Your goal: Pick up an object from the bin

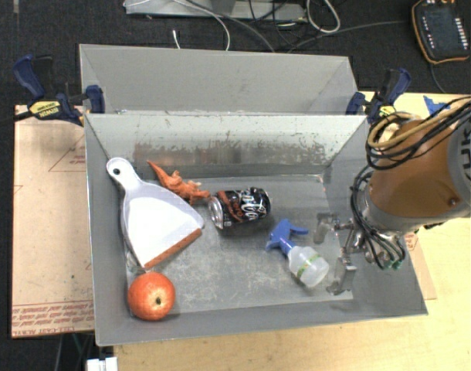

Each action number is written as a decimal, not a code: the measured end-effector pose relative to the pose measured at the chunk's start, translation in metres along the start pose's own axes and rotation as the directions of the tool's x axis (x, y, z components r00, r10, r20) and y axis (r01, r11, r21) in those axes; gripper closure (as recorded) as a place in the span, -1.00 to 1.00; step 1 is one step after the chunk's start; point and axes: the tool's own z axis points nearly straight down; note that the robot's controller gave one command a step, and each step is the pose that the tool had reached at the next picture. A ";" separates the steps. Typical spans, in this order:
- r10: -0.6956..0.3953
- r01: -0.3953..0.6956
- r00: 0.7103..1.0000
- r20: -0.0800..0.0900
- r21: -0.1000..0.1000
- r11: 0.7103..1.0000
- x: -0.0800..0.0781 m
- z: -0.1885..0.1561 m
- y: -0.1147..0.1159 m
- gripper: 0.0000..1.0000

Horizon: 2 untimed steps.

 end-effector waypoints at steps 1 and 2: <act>-0.004 0.004 1.000 0.008 0.001 1.000 -0.002 -0.004 0.001 -1.00; -0.344 0.344 0.939 0.020 0.007 0.939 0.000 0.069 0.015 -1.00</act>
Offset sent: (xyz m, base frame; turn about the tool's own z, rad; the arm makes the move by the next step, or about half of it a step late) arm -0.0055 0.0135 -0.0711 -0.3532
